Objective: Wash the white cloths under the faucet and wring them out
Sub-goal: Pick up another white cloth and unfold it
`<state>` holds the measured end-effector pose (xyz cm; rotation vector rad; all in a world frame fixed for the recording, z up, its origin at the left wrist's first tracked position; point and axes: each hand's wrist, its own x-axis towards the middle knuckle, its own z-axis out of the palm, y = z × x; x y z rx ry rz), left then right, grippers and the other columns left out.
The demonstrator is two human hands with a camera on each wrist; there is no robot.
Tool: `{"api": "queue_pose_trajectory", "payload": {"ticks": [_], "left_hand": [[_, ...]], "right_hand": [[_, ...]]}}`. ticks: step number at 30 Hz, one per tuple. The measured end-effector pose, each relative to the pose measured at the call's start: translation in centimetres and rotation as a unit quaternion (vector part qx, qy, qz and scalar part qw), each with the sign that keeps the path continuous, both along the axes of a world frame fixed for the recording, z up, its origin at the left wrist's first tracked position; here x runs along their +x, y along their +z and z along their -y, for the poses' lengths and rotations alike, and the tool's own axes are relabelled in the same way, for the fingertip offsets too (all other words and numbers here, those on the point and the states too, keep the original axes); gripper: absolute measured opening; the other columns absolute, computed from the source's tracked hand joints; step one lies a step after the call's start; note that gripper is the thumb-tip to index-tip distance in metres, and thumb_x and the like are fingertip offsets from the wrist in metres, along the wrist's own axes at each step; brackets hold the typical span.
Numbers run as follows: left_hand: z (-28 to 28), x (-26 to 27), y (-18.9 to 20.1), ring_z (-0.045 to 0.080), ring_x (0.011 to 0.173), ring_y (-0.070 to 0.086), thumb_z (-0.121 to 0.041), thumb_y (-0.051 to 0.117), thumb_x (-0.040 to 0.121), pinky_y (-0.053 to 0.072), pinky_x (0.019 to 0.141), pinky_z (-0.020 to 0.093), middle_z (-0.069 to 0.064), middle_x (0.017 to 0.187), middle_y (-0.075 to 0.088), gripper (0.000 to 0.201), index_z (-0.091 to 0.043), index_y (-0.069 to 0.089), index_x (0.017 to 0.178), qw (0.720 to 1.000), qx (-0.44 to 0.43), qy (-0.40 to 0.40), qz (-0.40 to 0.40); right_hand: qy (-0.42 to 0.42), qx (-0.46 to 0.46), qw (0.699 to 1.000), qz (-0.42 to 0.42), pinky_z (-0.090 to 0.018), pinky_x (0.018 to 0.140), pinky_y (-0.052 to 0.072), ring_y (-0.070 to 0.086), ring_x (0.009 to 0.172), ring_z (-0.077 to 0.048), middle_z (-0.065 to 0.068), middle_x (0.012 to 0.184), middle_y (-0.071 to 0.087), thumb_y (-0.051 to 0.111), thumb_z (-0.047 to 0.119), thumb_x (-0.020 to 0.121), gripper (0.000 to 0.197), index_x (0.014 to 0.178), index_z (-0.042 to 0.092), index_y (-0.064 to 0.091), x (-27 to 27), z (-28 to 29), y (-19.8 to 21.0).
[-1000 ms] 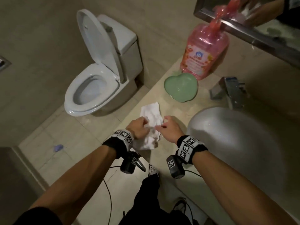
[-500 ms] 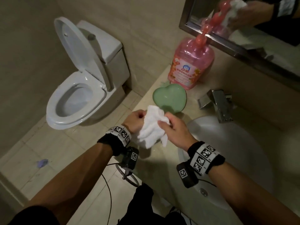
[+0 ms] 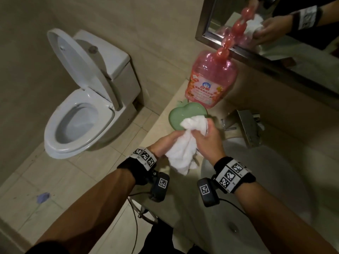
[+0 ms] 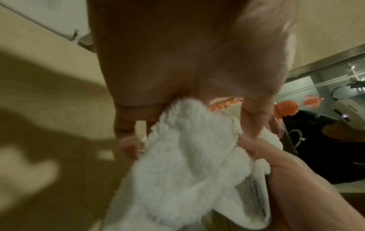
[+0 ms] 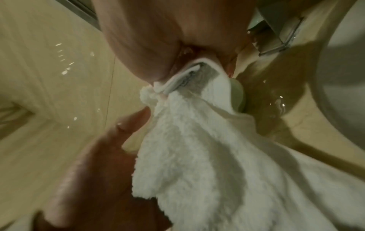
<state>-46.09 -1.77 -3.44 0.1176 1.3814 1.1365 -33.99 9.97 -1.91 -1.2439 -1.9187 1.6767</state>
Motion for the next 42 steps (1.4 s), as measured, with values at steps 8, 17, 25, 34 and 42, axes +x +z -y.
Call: {"api": "queue_pose_trajectory", "payload": {"ticks": [8, 17, 25, 34, 42], "left_hand": [[-0.5, -1.8, -3.2, 0.016, 0.086, 0.066, -0.047, 0.075, 0.080, 0.053, 0.070, 0.025, -0.007, 0.091, 0.067, 0.031, -0.025, 0.059, 0.095, 0.965, -0.066, -0.002, -0.255], [-0.6, -2.3, -4.9, 0.016, 0.090, 0.069, -0.036, 0.076, 0.076, 0.059, 0.077, 0.034, -0.002, 0.099, 0.070, 0.033, -0.031, 0.054, 0.100, 0.972, -0.052, 0.094, -0.208], [-1.1, -2.0, -4.4, 0.012, 0.088, 0.069, -0.049, 0.075, 0.070, 0.055, 0.073, 0.029, -0.006, 0.096, 0.071, 0.042, -0.028, 0.057, 0.102, 0.978, -0.052, 0.076, -0.189], [0.2, 0.0, -1.2, 0.011, 0.075, 0.055, -0.012, 0.083, 0.075, 0.047, 0.071, 0.025, 0.001, 0.087, 0.058, 0.033, -0.013, 0.055, 0.093, 0.973, 0.069, -0.039, -0.215], [0.9, 7.8, 3.4, 0.011, 0.069, 0.046, -0.033, 0.091, 0.065, 0.040, 0.063, 0.027, -0.005, 0.083, 0.053, 0.046, -0.020, 0.050, 0.083, 0.930, 0.081, -0.080, -0.351]], "right_hand": [[0.030, 0.214, 0.973, 0.079, 0.006, 0.072, 0.031, 0.049, 0.090, 0.001, 0.005, 0.101, 0.059, 0.070, 0.001, 0.085, 0.033, 0.113, 0.014, 0.059, -2.4, -1.6, -2.4], [0.144, 0.301, 0.922, 0.196, -0.022, 0.087, 0.032, 0.055, 0.109, -0.027, -0.012, 0.115, 0.062, 0.074, 0.002, 0.082, 0.030, 0.109, 0.006, 0.062, -4.4, -3.0, -4.5], [0.121, 0.293, 0.933, 0.172, -0.023, 0.071, 0.027, 0.049, 0.091, -0.020, 0.000, 0.096, 0.050, 0.072, -0.001, 0.078, 0.031, 0.091, 0.018, 0.051, -4.3, -2.9, -4.4], [0.073, 0.255, 0.961, 0.084, -0.029, 0.090, 0.039, 0.050, 0.105, -0.020, 0.002, 0.110, 0.048, 0.063, 0.021, 0.076, 0.024, 0.099, 0.024, 0.058, -0.3, -3.0, 1.1], [0.135, 0.311, 0.924, 0.178, -0.037, 0.100, 0.042, 0.054, 0.115, -0.033, -0.015, 0.124, 0.059, 0.050, 0.021, 0.092, 0.037, 0.126, 0.011, 0.061, 6.8, -3.3, 7.7]]}}
